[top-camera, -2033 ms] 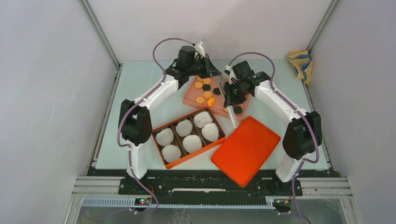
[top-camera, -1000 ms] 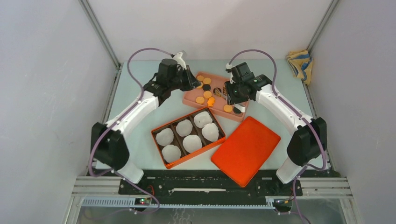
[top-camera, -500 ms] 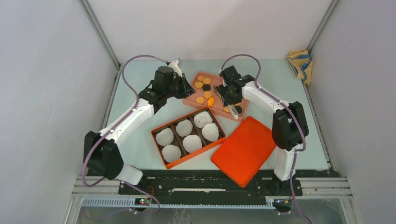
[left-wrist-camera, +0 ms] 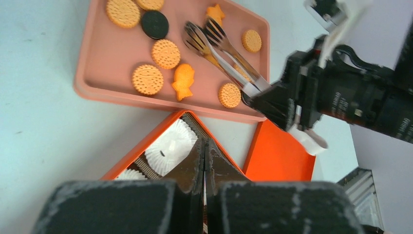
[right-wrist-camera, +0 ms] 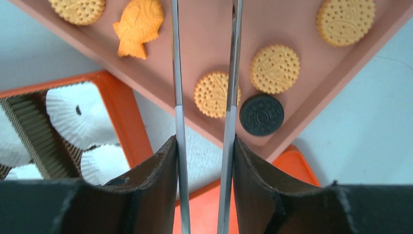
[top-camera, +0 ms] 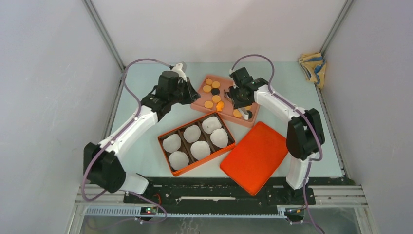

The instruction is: Pack the cookies

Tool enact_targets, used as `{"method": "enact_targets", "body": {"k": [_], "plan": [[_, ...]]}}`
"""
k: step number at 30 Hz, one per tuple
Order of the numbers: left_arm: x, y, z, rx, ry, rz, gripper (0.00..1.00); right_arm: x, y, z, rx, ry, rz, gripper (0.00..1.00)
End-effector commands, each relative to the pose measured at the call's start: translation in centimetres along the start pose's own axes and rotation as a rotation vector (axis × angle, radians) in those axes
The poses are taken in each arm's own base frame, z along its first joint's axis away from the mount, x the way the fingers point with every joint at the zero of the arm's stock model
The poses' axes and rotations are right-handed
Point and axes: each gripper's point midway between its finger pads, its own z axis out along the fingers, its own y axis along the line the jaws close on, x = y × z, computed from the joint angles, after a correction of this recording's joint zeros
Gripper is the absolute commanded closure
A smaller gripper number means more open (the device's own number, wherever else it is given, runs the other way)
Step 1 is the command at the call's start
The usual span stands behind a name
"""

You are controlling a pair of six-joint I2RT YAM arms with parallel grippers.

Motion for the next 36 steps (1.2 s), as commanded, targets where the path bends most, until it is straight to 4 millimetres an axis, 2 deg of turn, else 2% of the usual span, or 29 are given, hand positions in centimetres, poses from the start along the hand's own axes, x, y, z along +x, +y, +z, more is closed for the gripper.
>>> {"method": "enact_targets", "body": {"k": [1, 2, 4, 7, 8, 9, 10, 11, 13, 14, 15, 16, 21, 27, 31, 36], "plan": [[-2.9, 1.6, -4.9, -0.127, -0.174, -0.013, 1.0, -3.4, 1.2, -7.7, -0.047, -0.226, 0.01, 0.74], [-3.6, 2.3, -6.0, -0.166, -0.219, -0.02, 1.0, -3.1, 1.6, -8.2, -0.058, -0.232, 0.001, 0.75], [-4.1, 4.1, -7.8, -0.243, -0.292, -0.026, 1.0, -2.4, 2.5, -10.7, -0.094, -0.255, -0.018, 0.75], [-4.0, 6.5, -9.3, -0.316, -0.354, -0.036, 0.99, -0.7, 4.9, -13.2, -0.176, -0.256, -0.068, 0.75], [-3.8, 7.1, -9.5, -0.319, -0.362, -0.052, 0.94, 0.0, 6.1, -13.9, -0.215, -0.249, -0.091, 0.75], [-3.6, 7.6, -9.6, -0.318, -0.367, -0.07, 0.77, 0.7, 7.0, -14.4, -0.239, -0.243, -0.107, 0.75], [-3.6, 8.0, -9.7, -0.317, -0.376, -0.088, 0.52, 1.6, 8.6, -15.0, -0.276, -0.236, -0.141, 0.75], [-3.5, 8.4, -9.7, -0.313, -0.377, -0.102, 0.43, 2.4, 9.9, -15.4, -0.308, -0.219, -0.17, 0.75], [-3.1, 8.9, -9.7, -0.309, -0.368, -0.117, 0.33, 3.9, 12.1, -15.8, -0.348, -0.192, -0.224, 0.76], [-2.9, 9.0, -9.7, -0.304, -0.363, -0.121, 0.24, 4.6, 13.0, -15.9, -0.362, -0.179, -0.247, 0.76], [-2.8, 9.1, -9.7, -0.302, -0.36, -0.125, 0.09, 5.5, 14.3, -16.0, -0.399, -0.159, -0.27, 0.76], [-2.7, 9.1, -9.8, -0.299, -0.359, -0.127, 0.01, 6.3, 15.3, -16.1, -0.423, -0.141, -0.291, 0.76], [-2.5, 8.8, -10.5, -0.28, -0.367, -0.126, 0.0, 8.3, 19.9, -16.1, -0.5, -0.1, -0.373, 0.77], [-2.7, 9.1, -11.5, -0.299, -0.392, -0.124, 0.0, 9.8, 23.9, -15.8, -0.569, -0.058, -0.432, 0.77], [-2.5, 9.2, -11.6, -0.303, -0.391, -0.125, 0.0, 9.8, 25.4, -15.3, -0.582, -0.05, -0.454, 0.77], [-2.2, 9.4, -11.2, -0.298, -0.379, -0.123, 0.0, 9.8, 26.0, -13.8, -0.566, -0.037, -0.469, 0.77]]}}
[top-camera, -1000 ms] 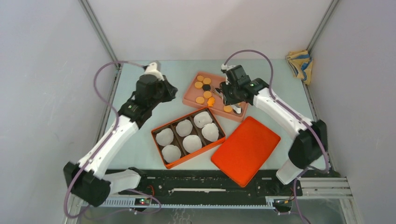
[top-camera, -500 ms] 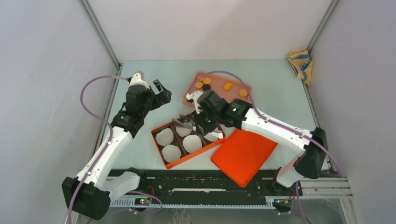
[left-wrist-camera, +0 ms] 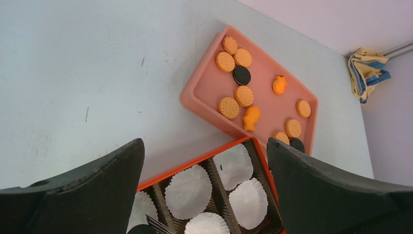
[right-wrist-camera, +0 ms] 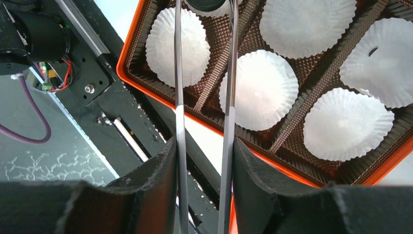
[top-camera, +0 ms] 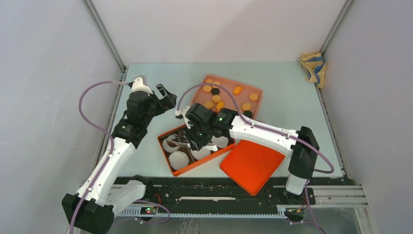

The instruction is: Pack the cookies

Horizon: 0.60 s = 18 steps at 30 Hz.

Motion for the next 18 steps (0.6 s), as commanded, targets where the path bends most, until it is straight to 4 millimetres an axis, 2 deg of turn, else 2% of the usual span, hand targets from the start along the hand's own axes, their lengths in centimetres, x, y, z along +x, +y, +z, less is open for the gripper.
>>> {"method": "enact_targets", "body": {"k": [1, 4, 8, 10, 15, 18], "plan": [[0.4, 0.6, 0.2, -0.006, -0.005, -0.004, 0.0, -2.6, 1.0, 0.1, -0.024, -0.071, -0.012, 0.76], [0.6, 0.5, 0.5, -0.003, 0.006, -0.004, 0.0, -2.7, 0.7, 1.2, -0.021, -0.049, -0.006, 0.72], [0.6, 0.5, 0.5, 0.002, 0.007, 0.003, 0.0, -3.1, 0.5, 1.8, -0.01, -0.046, -0.001, 0.57], [0.5, 0.4, 0.5, 0.007, 0.009, 0.007, 0.0, -3.3, 0.3, 1.7, -0.001, -0.056, 0.001, 0.53], [0.5, -0.3, 0.5, 0.038, 0.018, 0.006, 0.0, -4.4, 0.1, 0.6, 0.001, -0.098, 0.008, 0.5], [0.3, -0.9, 0.3, 0.062, 0.017, 0.001, 0.0, -5.2, -0.3, -0.9, 0.024, -0.137, 0.006, 0.43]]}}
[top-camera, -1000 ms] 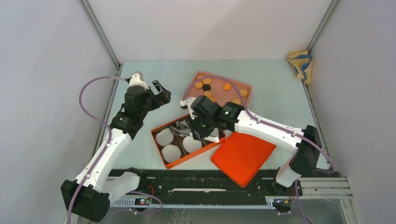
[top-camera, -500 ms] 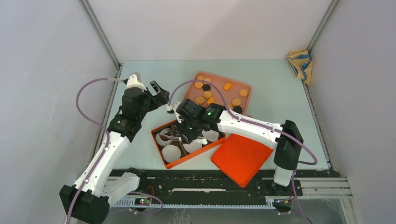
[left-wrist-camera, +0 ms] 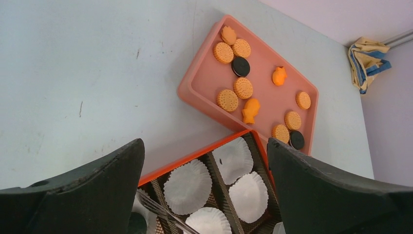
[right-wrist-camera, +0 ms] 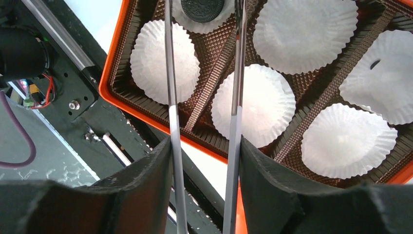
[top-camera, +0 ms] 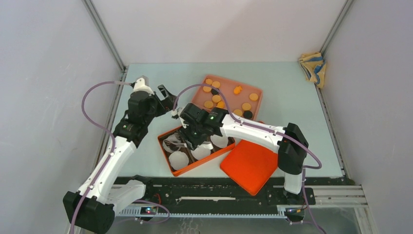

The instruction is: Pack the cookies

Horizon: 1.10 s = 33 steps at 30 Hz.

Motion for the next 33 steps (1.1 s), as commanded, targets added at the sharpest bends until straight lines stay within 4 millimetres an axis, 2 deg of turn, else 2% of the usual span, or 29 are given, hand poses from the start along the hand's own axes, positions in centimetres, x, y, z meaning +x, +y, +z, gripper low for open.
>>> {"method": "enact_targets", "body": {"k": [1, 4, 6, 8, 12, 15, 18, 22, 28, 33], "plan": [[-0.9, -1.2, -0.2, 0.06, -0.026, 0.001, 0.0, -4.7, 0.3, -4.9, 0.002, -0.188, -0.005, 0.41], [-1.2, -1.4, -0.4, 0.069, -0.033, 0.002, 0.0, -5.1, -0.2, -6.1, 0.014, -0.214, -0.001, 0.41], [-1.2, -1.6, -0.6, 0.079, -0.032, 0.0, 0.0, -5.1, -0.9, -6.9, 0.043, -0.223, 0.015, 0.45], [-1.4, -1.8, -0.8, 0.089, -0.036, -0.006, 0.0, -5.2, -2.9, -8.2, 0.125, -0.259, 0.035, 0.46], [-2.0, -2.3, -1.1, 0.107, -0.056, -0.013, 0.0, -5.1, -6.9, -11.3, 0.173, -0.33, 0.118, 0.46], [-2.3, -2.3, -0.9, 0.104, -0.07, -0.021, 0.0, -4.8, -10.1, -12.5, 0.211, -0.361, 0.178, 0.46], [-1.8, -2.5, 0.0, 0.11, -0.044, -0.021, 0.0, -4.4, -13.1, -12.0, 0.264, -0.347, 0.224, 0.46], [-1.2, -2.5, 0.6, 0.109, -0.02, -0.029, 0.0, -3.9, -17.5, -9.8, 0.36, -0.299, 0.277, 0.46], [-1.4, -2.2, 0.3, 0.101, -0.035, -0.017, 0.0, -3.1, -21.5, -6.2, 0.415, -0.225, 0.342, 0.45], [-1.6, -1.8, 0.0, 0.085, -0.049, -0.01, 0.0, -2.2, -24.1, -5.5, 0.486, -0.215, 0.38, 0.45]]}}
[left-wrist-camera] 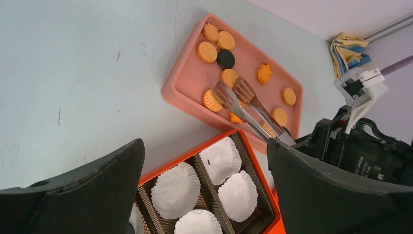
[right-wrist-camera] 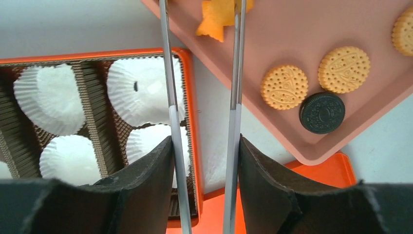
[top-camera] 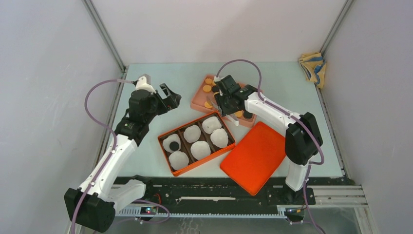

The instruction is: Pack the cookies

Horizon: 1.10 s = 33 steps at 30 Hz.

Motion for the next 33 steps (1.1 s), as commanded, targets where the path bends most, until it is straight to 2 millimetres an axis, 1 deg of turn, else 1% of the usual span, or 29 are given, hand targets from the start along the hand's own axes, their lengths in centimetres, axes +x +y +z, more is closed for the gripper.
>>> {"method": "enact_targets", "body": {"k": [1, 8, 14, 19, 21, 24, 26, 28, 31, 33], "plan": [[-1.7, -0.5, -0.7, 0.016, -0.067, 0.004, 0.0, -2.9, -2.2, -0.4, 0.066, -0.109, 0.051, 0.45], [-1.5, -0.5, -0.4, 0.022, -0.061, 0.002, 0.0, -2.8, -4.3, 0.2, 0.145, -0.092, 0.06, 0.46], [-1.3, -0.7, -0.3, 0.034, -0.051, -0.002, 0.0, -3.1, -4.4, 0.6, 0.155, -0.09, 0.06, 0.45], [-1.4, -0.8, -0.4, 0.04, -0.056, -0.002, 0.0, -2.9, -4.8, 2.4, 0.167, -0.047, 0.057, 0.46], [-1.2, -0.7, -0.3, 0.035, -0.05, -0.001, 0.0, -3.1, -4.6, 3.0, 0.152, -0.044, 0.06, 0.48], [-1.0, -0.6, -0.2, 0.035, -0.042, -0.004, 0.0, -3.6, -4.1, 3.0, 0.126, -0.046, 0.063, 0.64], [-1.0, -0.7, -0.3, 0.037, -0.041, -0.005, 0.0, -4.0, -3.9, 2.3, 0.119, -0.059, 0.07, 0.72], [-1.2, -0.7, -0.6, 0.033, -0.05, -0.009, 0.0, -4.5, -3.8, 0.9, 0.113, -0.095, 0.077, 0.76], [-1.8, -0.4, -1.1, 0.016, -0.07, -0.006, 0.0, -5.2, -3.0, -2.4, 0.086, -0.175, 0.075, 0.78], [-2.2, -0.4, -1.5, 0.013, -0.086, -0.005, 0.0, -5.5, -2.1, -5.3, 0.06, -0.232, 0.065, 0.79]]}}
